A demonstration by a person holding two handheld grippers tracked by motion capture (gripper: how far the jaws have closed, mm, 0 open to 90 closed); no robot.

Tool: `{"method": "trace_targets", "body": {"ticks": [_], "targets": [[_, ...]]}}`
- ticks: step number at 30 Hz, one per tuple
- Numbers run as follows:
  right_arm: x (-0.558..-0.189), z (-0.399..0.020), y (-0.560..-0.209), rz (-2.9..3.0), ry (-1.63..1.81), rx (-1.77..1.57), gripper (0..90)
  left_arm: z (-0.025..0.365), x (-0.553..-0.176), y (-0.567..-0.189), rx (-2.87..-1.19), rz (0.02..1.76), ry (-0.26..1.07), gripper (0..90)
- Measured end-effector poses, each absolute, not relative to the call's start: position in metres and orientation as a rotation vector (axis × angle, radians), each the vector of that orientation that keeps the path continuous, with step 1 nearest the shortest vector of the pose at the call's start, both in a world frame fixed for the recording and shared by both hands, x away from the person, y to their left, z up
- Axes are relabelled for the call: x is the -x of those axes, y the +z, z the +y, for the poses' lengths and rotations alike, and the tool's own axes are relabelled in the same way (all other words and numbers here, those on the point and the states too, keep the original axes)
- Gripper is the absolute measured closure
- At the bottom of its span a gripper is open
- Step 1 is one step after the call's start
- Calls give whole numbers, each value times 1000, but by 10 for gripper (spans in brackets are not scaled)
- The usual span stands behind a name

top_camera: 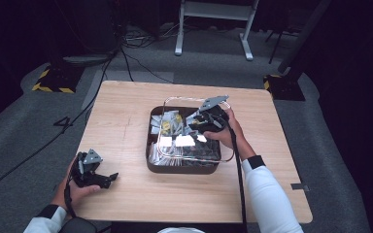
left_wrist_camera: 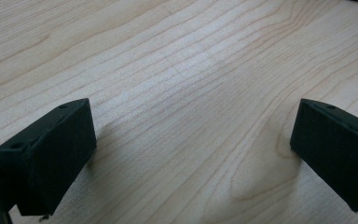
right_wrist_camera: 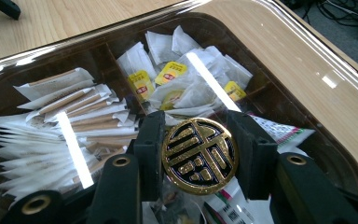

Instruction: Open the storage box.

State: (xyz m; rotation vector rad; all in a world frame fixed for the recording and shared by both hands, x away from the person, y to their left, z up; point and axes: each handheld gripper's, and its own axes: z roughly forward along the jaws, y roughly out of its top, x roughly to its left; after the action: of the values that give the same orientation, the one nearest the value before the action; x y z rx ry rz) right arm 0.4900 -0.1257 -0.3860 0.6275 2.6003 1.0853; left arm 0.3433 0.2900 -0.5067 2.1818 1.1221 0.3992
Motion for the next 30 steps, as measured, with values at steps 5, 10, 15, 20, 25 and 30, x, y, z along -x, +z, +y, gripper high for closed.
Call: {"method": "trace_targets", "body": {"ticks": [5, 10, 15, 20, 25, 30], "targets": [[-489, -137, -382, 2584, 1096, -644, 590, 290, -343, -507, -2182, 1122, 399, 4], [-488, -155, -376, 2556, 1106, -673, 589, 290, -343, -507, -2182, 1122, 399, 4], [-485, -168, -373, 2539, 1105, -692, 589, 290, -343, -507, -2182, 1122, 399, 4], [-483, -179, -369, 2524, 1099, -705, 590, 290, -343, -507, -2182, 1122, 399, 4], [-480, -187, -366, 2515, 1089, -707, 590, 290, -343, -507, -2182, 1122, 399, 4], [-477, -202, -364, 2498, 1091, -729, 589, 290, -343, -507, -2183, 1122, 395, 4]]}}
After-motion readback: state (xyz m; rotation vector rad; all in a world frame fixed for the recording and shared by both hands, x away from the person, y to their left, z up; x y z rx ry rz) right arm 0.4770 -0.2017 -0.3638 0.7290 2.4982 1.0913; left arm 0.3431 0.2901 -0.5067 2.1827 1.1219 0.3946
